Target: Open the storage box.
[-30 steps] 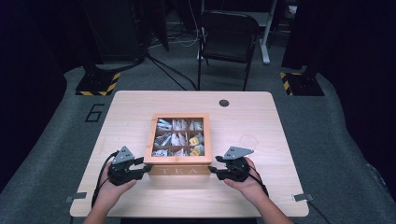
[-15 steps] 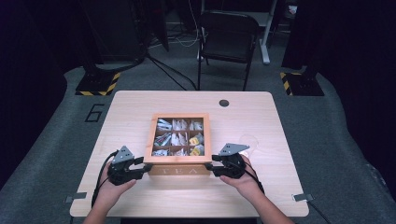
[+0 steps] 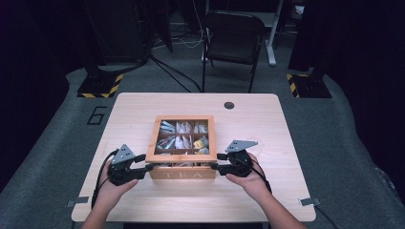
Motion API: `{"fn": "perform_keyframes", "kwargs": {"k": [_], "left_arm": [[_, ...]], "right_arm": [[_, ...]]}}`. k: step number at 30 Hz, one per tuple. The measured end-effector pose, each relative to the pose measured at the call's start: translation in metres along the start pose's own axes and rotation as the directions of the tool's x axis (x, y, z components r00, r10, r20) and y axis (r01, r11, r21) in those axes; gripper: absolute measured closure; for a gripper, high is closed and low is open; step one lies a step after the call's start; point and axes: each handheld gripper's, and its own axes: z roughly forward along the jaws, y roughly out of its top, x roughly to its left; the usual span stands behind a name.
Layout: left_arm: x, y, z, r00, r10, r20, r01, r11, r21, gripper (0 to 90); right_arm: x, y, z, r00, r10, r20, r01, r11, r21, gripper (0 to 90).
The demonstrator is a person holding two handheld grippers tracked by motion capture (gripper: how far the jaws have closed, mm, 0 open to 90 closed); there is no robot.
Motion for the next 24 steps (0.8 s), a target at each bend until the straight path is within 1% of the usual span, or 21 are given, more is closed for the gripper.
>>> {"fn": "perform_keyframes", "kwargs": {"k": [3, 4, 7, 9, 14, 17, 18, 20, 21, 22, 24], "left_arm": [[0.001, 0.004, -0.002, 1.0000, 0.008, -0.001, -0.008, 0.9999, -0.007, 48.6], [0.002, 0.006, -0.003, 0.9999, 0.012, 0.002, -0.012, 0.9999, -0.003, 48.6], [0.003, 0.010, -0.005, 0.9998, 0.020, 0.000, -0.020, 0.9997, -0.010, 48.6], [0.002, 0.014, -0.006, 0.9998, 0.017, -0.006, -0.017, 0.9996, -0.021, 48.6], [0.005, 0.025, -0.011, 0.9998, 0.020, -0.005, -0.020, 0.9988, -0.045, 48.6], [0.007, 0.033, -0.014, 0.9993, 0.036, -0.011, -0.036, 0.9984, -0.044, 48.6], [0.008, 0.036, -0.015, 0.9992, 0.039, -0.008, -0.040, 0.9984, -0.040, 48.6], [0.010, 0.042, -0.017, 0.9993, 0.038, -0.003, -0.038, 0.9986, -0.037, 48.5], [0.012, 0.044, -0.017, 0.9994, 0.035, 0.003, -0.035, 0.9987, -0.038, 48.5], [0.013, 0.047, -0.018, 0.9994, 0.033, 0.007, -0.033, 0.9987, -0.038, 48.5], [0.016, 0.052, -0.020, 0.9995, 0.028, 0.014, -0.027, 0.9986, -0.045, 48.5]], "right_arm": [[-0.002, 0.005, -0.002, 0.9998, 0.016, -0.012, -0.016, 1.000, 0.001, 49.5], [-0.002, 0.006, -0.003, 0.9996, 0.026, -0.012, -0.026, 1.000, 0.004, 48.4], [-0.004, 0.012, -0.006, 0.9999, 0.010, -0.010, -0.010, 1.000, 0.013, 46.7], [-0.004, 0.017, -0.008, 1.0000, 0.004, -0.007, -0.004, 1.000, 0.018, 46.4], [-0.004, 0.030, -0.015, 1.0000, 0.003, -0.001, -0.003, 1.000, 0.012, 46.1], [-0.006, 0.039, -0.018, 0.9999, -0.011, 0.001, 0.011, 1.000, 0.012, 44.9], [-0.006, 0.042, -0.019, 0.9999, -0.015, 0.005, 0.015, 1.000, 0.014, 44.5], [-0.007, 0.048, -0.021, 0.9993, -0.037, 0.008, 0.037, 0.999, 0.023, 44.2], [-0.007, 0.051, -0.022, 0.9993, -0.035, 0.011, 0.034, 0.999, 0.027, 44.1], [-0.008, 0.055, -0.023, 0.9988, -0.047, 0.013, 0.046, 0.999, 0.029, 44.1], [-0.009, 0.061, -0.025, 0.9985, -0.052, 0.016, 0.052, 0.998, 0.030, 43.9]]}}
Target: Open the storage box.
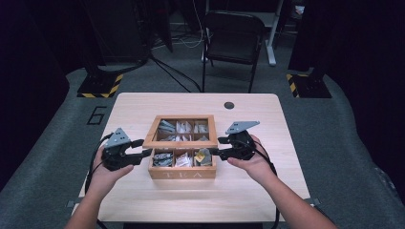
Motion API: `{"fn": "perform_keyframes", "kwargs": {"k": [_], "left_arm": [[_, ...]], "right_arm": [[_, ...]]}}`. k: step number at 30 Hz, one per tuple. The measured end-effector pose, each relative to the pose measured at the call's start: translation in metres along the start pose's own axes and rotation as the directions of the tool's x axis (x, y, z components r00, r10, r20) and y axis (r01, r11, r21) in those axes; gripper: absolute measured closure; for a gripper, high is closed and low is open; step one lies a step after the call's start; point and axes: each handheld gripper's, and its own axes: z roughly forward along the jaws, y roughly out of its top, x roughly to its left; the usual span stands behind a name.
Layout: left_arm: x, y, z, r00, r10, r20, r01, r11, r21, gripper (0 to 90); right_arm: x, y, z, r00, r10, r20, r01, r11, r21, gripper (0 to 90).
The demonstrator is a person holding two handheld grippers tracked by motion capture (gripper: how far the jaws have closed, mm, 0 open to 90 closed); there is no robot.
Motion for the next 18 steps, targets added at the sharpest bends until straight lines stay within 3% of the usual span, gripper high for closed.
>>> {"fn": "perform_keyframes", "kwargs": {"k": [8, 18], "left_arm": [[0.007, 0.016, -0.002, 0.9999, 0.012, -0.001, -0.012, 0.9994, -0.034, 48.4], [0.011, 0.031, -0.005, 0.9992, 0.039, -0.009, -0.040, 0.9989, -0.025, 50.3]], "right_arm": [[-0.006, 0.020, -0.007, 0.9992, -0.033, 0.021, 0.033, 0.999, -0.011, 42.8], [-0.008, 0.032, -0.009, 0.9983, -0.053, 0.024, 0.053, 0.998, -0.032, 47.1]]}}
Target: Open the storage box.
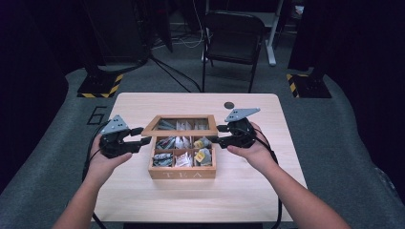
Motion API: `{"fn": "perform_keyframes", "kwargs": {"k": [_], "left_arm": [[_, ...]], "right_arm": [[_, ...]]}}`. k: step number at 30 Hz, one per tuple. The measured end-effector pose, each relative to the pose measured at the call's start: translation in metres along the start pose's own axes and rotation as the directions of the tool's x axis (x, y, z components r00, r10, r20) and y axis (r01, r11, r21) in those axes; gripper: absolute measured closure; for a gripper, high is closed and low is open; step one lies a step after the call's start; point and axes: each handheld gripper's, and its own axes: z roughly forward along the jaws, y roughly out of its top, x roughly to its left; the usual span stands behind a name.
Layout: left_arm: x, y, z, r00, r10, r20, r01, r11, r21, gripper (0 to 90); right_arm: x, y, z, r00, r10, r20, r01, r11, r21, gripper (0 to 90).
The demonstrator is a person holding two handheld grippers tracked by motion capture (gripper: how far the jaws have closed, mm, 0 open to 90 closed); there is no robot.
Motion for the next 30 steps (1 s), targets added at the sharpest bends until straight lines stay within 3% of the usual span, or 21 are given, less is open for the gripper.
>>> {"fn": "perform_keyframes", "kwargs": {"k": [12, 23, 28, 30], "left_arm": [[0.015, 0.020, 0.000, 1.0000, -0.006, 0.005, 0.006, 0.9999, -0.012, 53.2], [0.029, 0.037, 0.006, 1.0000, -0.004, -0.002, 0.004, 0.9999, -0.013, 55.4], [0.031, 0.040, 0.015, 0.9992, 0.018, -0.037, -0.019, 0.9997, -0.016, 55.0], [0.034, 0.040, 0.019, 0.9990, 0.010, -0.043, -0.011, 0.9997, -0.020, 55.6]], "right_arm": [[-0.010, 0.023, -0.004, 0.9986, -0.048, 0.022, 0.049, 0.999, -0.005, 52.1], [-0.022, 0.039, -0.005, 0.9991, -0.028, 0.033, 0.028, 0.999, -0.015, 55.0], [-0.027, 0.044, -0.004, 0.9990, -0.020, 0.039, 0.021, 1.000, -0.022, 56.4], [-0.029, 0.045, -0.003, 0.9989, -0.017, 0.043, 0.018, 1.000, -0.017, 57.8]]}}
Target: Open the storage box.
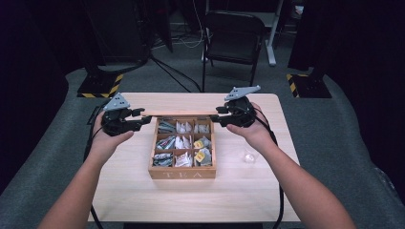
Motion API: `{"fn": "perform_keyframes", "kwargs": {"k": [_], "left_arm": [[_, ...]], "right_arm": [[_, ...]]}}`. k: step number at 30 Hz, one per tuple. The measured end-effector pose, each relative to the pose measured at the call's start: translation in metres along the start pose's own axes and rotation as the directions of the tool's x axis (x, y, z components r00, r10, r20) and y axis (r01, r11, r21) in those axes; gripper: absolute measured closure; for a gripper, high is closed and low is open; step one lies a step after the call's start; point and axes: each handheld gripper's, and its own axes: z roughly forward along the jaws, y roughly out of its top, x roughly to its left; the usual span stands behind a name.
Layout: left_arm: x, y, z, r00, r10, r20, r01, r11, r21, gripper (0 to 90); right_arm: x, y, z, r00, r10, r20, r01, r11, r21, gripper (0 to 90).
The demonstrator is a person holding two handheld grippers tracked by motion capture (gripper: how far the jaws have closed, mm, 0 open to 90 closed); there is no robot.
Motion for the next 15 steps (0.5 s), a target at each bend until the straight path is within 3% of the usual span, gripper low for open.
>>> {"fn": "perform_keyframes", "kwargs": {"k": [6, 9, 11, 15], "left_arm": [[0.0052, 0.0005, 0.0091, 0.9999, -0.013, -0.003, 0.013, 0.9999, -0.002, 55.5], [0.0061, 0.0019, 0.0096, 1.0000, 0.006, -0.006, -0.006, 1.0000, -0.004, 56.2], [0.0068, 0.0030, 0.0096, 1.0000, 0.007, -0.001, -0.007, 1.0000, 0.001, 56.3], [0.0089, 0.0037, 0.0106, 1.0000, -0.003, -0.003, 0.002, 0.9999, -0.014, 56.5]], "right_arm": [[-0.0052, 0.0000, 0.0026, 0.9999, 0.009, -0.011, -0.009, 1.000, -0.004, 58.3], [-0.0070, 0.0007, 0.0028, 0.9998, 0.014, -0.015, -0.015, 1.000, -0.013, 57.0], [-0.0083, 0.0010, 0.0047, 0.9992, 0.007, -0.039, -0.007, 1.000, -0.012, 49.6], [-0.0079, 0.0002, 0.0092, 0.9994, -0.030, -0.017, 0.030, 1.000, 0.002, 48.3]]}}
